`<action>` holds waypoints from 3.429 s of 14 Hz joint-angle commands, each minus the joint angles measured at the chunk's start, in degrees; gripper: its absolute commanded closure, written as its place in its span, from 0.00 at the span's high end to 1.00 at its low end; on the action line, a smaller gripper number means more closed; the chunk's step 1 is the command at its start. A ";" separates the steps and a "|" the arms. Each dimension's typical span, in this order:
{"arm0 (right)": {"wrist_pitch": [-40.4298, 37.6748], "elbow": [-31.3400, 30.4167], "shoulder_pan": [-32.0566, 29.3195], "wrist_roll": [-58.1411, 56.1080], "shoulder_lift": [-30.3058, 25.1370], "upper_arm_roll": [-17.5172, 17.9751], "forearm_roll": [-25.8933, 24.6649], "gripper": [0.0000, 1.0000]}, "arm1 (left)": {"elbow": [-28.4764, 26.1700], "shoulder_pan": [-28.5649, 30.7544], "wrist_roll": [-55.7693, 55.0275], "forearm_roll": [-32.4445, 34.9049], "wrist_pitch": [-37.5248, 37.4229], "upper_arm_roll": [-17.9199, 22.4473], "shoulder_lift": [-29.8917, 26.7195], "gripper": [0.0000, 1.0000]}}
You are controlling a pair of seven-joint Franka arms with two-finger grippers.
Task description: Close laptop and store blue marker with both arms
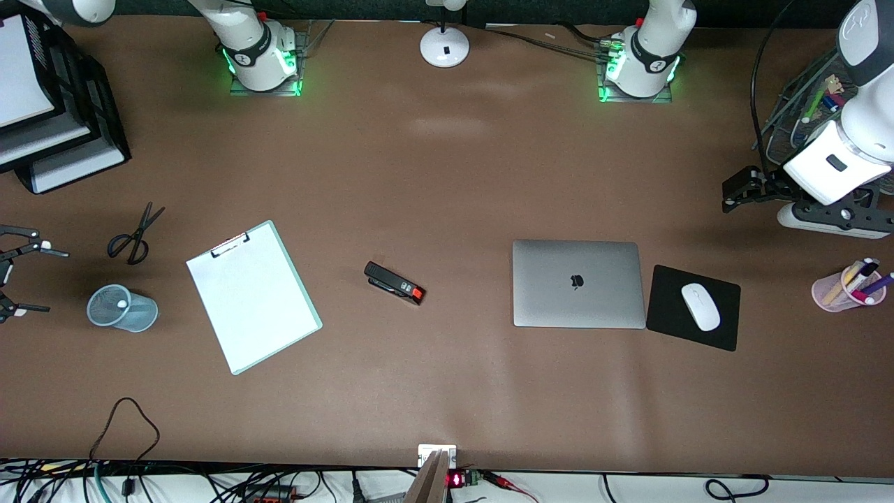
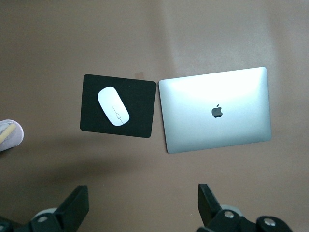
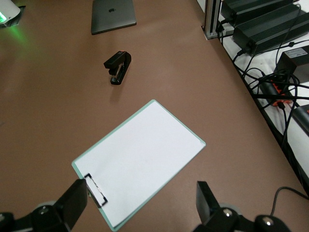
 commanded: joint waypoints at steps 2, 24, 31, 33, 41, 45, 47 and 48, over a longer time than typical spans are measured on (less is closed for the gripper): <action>-0.18 -0.45 7.10 10.22 -3.31 -0.17 -5.94 1.00 | 1.29 0.01 1.14 -1.17 -0.93 0.10 0.30 1.00; 9.49 -25.05 26.20 94.69 -18.42 0.01 -40.03 1.00 | 1.29 0.01 1.41 -1.17 -1.02 0.19 0.30 1.00; 10.28 -25.32 13.55 95.84 -25.63 5.34 -41.28 1.00 | 1.38 0.10 1.58 -1.17 -1.98 0.36 0.56 1.00; 9.67 -24.89 11.51 97.60 -26.34 8.44 -40.66 1.00 | 1.38 0.10 1.58 -1.17 -1.98 0.45 0.56 1.00; 13.95 -34.88 11.86 96.64 -34.23 8.71 -42.16 1.00 | 1.38 0.01 1.49 -1.17 -1.98 0.36 0.56 1.00; 13.62 -38.33 11.86 97.08 -38.37 8.62 -42.07 1.00 | 1.38 0.01 1.49 -1.17 -1.98 0.28 0.56 1.00; 13.36 -38.77 11.95 96.99 -39.26 8.71 -42.07 1.00 | 1.38 0.01 1.49 -1.17 -1.98 0.36 0.56 1.00; 13.09 -38.94 11.95 97.08 -39.52 8.71 -42.07 1.00 | 1.38 0.01 1.49 -1.17 -1.98 0.36 0.56 1.00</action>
